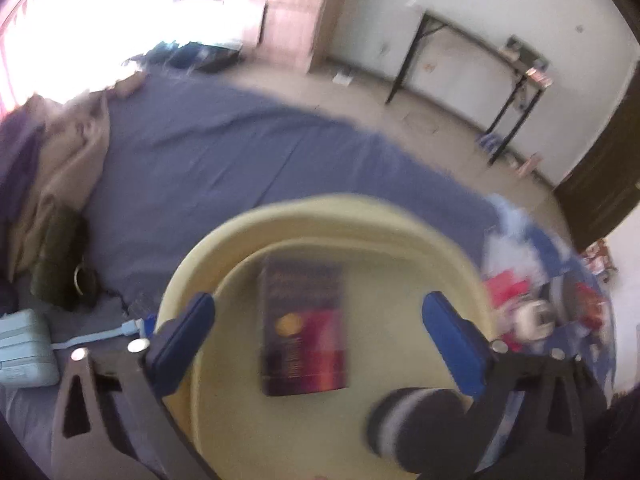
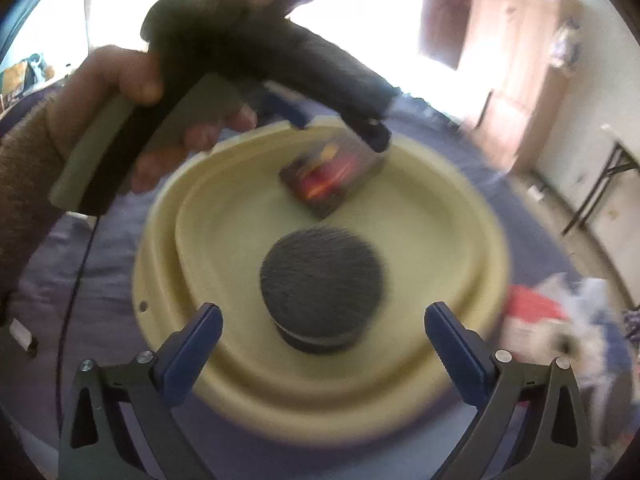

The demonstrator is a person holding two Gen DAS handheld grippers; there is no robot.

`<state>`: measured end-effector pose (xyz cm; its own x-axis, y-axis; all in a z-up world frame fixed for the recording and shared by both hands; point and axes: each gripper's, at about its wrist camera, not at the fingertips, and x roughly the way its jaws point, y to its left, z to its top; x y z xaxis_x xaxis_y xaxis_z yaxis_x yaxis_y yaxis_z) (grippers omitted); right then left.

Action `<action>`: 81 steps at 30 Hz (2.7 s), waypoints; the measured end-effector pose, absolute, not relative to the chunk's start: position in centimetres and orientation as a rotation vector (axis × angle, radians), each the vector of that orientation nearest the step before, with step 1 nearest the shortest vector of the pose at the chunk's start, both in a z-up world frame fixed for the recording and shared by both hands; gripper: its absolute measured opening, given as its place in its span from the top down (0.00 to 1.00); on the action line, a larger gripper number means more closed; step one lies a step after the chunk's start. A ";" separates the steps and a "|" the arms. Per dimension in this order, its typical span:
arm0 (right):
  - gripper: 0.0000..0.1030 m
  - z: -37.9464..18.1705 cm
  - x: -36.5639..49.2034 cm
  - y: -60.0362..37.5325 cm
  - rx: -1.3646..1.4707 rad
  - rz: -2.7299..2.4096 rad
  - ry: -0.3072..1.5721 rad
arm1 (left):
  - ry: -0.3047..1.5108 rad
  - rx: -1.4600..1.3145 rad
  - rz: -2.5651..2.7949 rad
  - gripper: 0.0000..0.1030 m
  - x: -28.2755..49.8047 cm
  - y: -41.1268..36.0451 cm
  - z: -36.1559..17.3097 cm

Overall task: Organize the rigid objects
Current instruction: 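Lower the dark red box into the yellow basin with left tool while right tool drops the puck there, then grasp the silver round case with left tool while right tool grasps red-white cigarette box, then place the silver case in the yellow basin with left tool while right tool places the box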

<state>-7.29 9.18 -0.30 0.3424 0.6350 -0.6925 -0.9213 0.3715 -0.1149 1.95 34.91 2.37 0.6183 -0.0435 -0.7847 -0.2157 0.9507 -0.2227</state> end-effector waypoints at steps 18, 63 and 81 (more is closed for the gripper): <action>0.00 2.1 3.8 -27.0 0.045 0.262 0.732 | 0.970 -0.172 -0.082 0.00 5.8 14.6 3.1; 0.44 0.5 2.8 -35.2 0.160 0.338 0.614 | 0.944 -0.150 -0.169 0.46 4.4 14.7 1.2; 0.45 2.8 0.8 -34.3 0.145 0.427 0.496 | 0.850 -0.246 -0.122 0.46 0.2 20.1 3.8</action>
